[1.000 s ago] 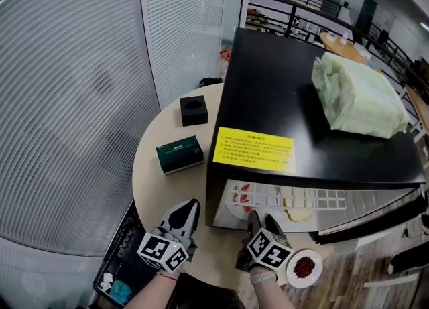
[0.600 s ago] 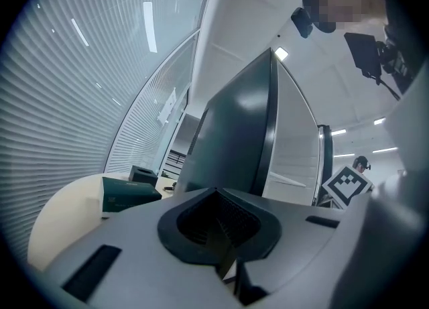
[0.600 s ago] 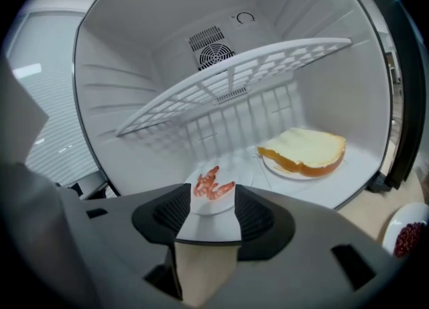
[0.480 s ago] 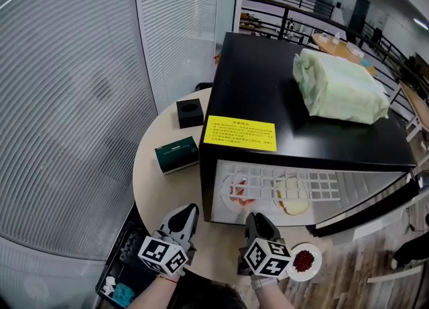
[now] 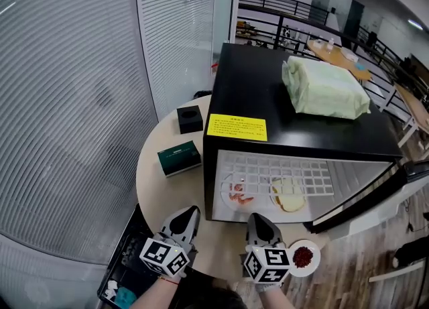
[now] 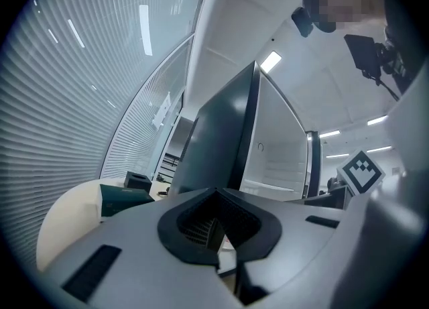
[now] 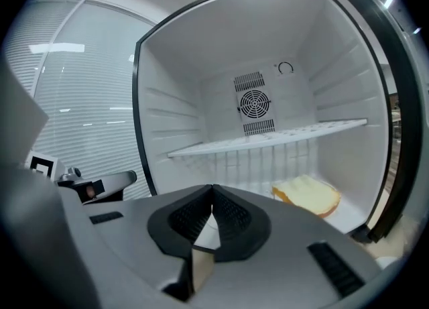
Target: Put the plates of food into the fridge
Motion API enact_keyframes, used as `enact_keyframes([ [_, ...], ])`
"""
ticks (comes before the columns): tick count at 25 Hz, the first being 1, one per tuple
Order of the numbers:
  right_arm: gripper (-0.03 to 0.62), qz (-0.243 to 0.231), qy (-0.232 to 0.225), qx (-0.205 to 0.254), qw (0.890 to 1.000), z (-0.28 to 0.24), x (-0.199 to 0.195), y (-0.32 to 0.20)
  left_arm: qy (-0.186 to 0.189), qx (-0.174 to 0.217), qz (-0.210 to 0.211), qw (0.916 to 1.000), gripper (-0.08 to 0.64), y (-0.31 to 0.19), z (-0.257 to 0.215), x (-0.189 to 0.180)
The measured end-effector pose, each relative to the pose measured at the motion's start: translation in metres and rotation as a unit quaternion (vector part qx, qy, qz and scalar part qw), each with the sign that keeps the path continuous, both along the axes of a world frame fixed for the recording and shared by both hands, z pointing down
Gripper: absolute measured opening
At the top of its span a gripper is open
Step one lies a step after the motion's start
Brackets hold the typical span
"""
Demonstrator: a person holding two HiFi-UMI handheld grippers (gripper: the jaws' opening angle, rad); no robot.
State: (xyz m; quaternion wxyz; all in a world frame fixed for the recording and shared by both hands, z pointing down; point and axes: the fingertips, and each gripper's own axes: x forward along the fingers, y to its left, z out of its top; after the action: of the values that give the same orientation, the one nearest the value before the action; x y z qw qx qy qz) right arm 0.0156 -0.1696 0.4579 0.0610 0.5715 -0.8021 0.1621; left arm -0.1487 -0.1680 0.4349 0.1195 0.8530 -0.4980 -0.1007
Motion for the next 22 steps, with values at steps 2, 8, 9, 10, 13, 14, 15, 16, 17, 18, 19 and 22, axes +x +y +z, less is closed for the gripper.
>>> enact_keyframes([
  [2,0.008,0.004,-0.004,0.004,1.0,-0.006,0.004,0.004,0.003,0.006,0.004,1.0,0.006,0.003,-0.006,0.003],
  [8,0.008,0.018,-0.007,0.012,1.0,-0.02,0.018,0.018,0.006,0.018,0.025,0.9995,0.006,0.011,-0.021,0.02],
  [9,0.008,0.02,-0.008,0.013,1.0,-0.021,0.02,0.02,0.007,0.018,0.029,0.9994,0.006,0.012,-0.022,0.023],
  [10,0.008,0.022,-0.008,0.014,1.0,-0.023,0.022,0.021,0.009,0.019,0.033,0.9992,0.006,0.013,-0.023,0.027],
  [13,0.008,0.031,-0.01,0.019,0.999,-0.029,0.029,0.026,0.012,0.024,0.047,0.9985,0.006,0.014,-0.028,0.039],
  [14,0.008,0.033,-0.012,0.021,0.999,-0.031,0.032,0.027,0.014,0.025,0.052,0.9982,0.006,0.015,-0.03,0.044],
  [15,0.008,0.036,-0.015,0.022,0.999,-0.034,0.034,0.029,0.016,0.027,0.057,0.9979,0.006,0.016,-0.032,0.048],
  [16,0.008,0.037,-0.017,0.023,0.999,-0.036,0.036,0.031,0.017,0.028,0.061,0.9976,0.006,0.017,-0.034,0.052],
  [17,0.008,0.039,-0.02,0.025,0.999,-0.038,0.037,0.032,0.018,0.03,0.065,0.9973,0.006,0.018,-0.036,0.056],
  [18,0.008,0.04,-0.022,0.026,0.999,-0.041,0.038,0.034,0.019,0.032,0.069,0.9969,0.006,0.019,-0.038,0.059],
  [19,0.008,0.041,-0.023,0.028,0.999,-0.043,0.039,0.035,0.02,0.033,0.074,0.9965,0.006,0.02,-0.04,0.062],
  [22,0.008,0.045,-0.026,0.03,0.998,-0.047,0.042,0.04,0.023,0.036,0.089,0.9951,0.006,0.022,-0.047,0.072],
])
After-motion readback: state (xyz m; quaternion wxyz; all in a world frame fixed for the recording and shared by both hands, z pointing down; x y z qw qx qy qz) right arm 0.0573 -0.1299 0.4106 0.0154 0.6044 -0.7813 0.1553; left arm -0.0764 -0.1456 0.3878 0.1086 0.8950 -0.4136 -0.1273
